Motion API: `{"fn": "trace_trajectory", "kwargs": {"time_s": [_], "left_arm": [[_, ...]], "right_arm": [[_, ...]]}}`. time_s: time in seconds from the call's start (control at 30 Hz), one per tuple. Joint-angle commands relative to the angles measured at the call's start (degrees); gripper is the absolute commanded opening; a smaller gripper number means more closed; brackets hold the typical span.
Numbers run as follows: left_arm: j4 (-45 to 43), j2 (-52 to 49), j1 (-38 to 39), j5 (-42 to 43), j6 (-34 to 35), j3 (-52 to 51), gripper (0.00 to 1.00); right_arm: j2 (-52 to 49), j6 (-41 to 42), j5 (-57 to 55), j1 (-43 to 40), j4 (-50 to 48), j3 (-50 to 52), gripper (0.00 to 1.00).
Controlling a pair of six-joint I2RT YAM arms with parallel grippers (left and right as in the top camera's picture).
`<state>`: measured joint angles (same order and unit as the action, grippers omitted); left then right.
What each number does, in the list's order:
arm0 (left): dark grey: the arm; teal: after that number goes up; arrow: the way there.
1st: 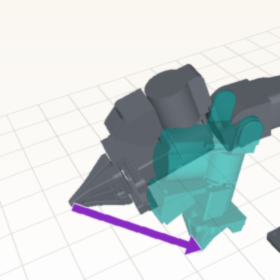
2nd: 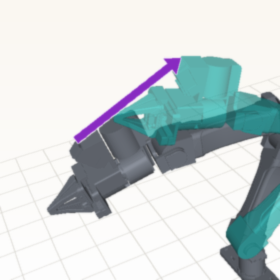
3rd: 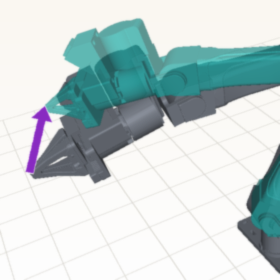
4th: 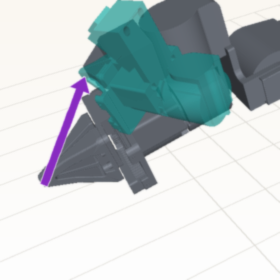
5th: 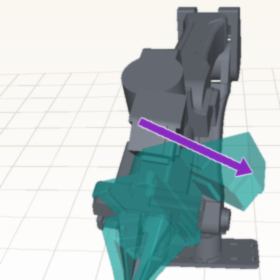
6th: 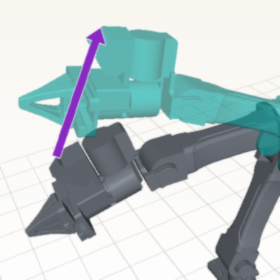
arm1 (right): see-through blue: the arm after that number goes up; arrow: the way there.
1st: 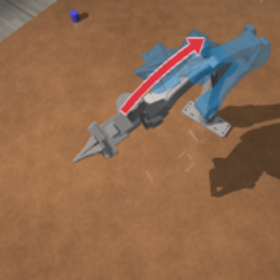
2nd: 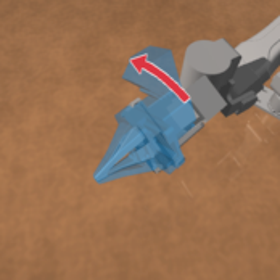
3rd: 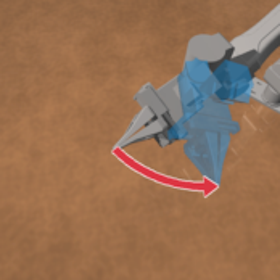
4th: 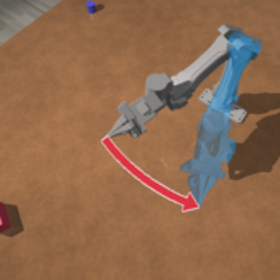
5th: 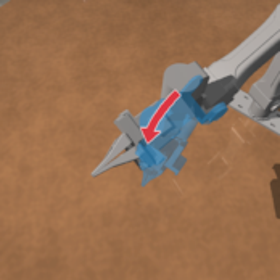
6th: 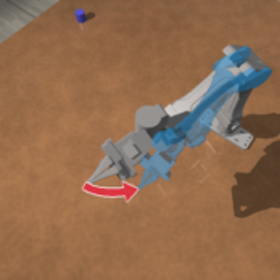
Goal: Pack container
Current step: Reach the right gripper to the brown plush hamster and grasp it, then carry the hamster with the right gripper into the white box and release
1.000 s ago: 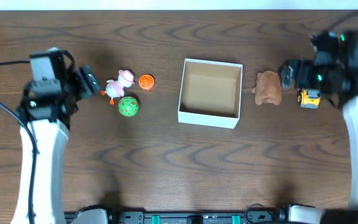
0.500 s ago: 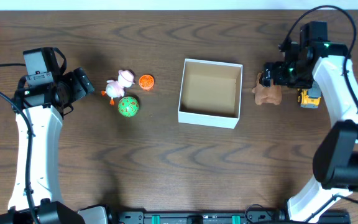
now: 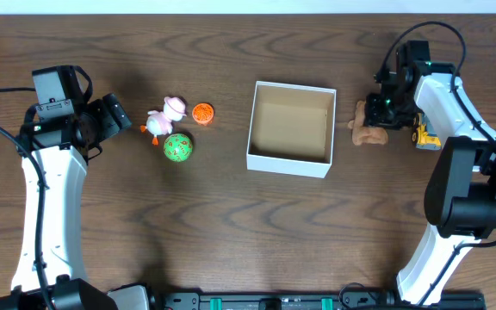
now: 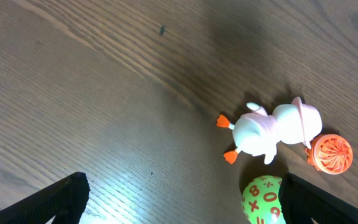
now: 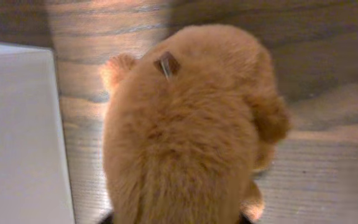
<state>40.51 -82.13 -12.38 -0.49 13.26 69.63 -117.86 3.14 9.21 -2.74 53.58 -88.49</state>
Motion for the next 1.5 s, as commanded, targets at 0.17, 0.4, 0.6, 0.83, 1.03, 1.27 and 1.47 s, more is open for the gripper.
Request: {"fn": "trace_trajectory", "kwargs": {"time_s": [0.17, 0.4, 0.6, 0.83, 1.03, 1.27, 1.47], "left_arm": [[0.20, -0.15, -0.20, 0.07, -0.72, 1.11, 0.98], [0.20, -0.15, -0.20, 0.07, -0.72, 1.11, 0.98], [0.20, -0.15, -0.20, 0.07, -0.72, 1.11, 0.98], [0.20, -0.15, -0.20, 0.07, -0.72, 1.11, 0.98], [0.20, -0.15, -0.20, 0.07, -0.72, 1.11, 0.98], [0.20, -0.17, -0.20, 0.07, -0.72, 1.11, 0.98], [0.20, -0.17, -0.20, 0.07, -0.72, 1.11, 0.98]], "right_arm": [[2.10, 2.12, -6.23, 1.11, 3.80, -1.73, 0.01], [15.15, 2.51, -6.19, 6.99, 7.52, -7.82, 0.01], [23.80, 10.95, -6.25, 16.83, 4.17, -8.52, 0.01], [20.31, 20.87, -6.43, 24.04, 2.93, -7.45, 0.01], [11.80, 22.75, -6.49, 26.62, 2.08, -6.32, 0.01], [2.08, 24.28, -12.81, 26.10, 0.37, -6.32, 0.01], [0.42, 23.76, -15.21, 25.64, 0.31, -6.29, 0.01]]}}
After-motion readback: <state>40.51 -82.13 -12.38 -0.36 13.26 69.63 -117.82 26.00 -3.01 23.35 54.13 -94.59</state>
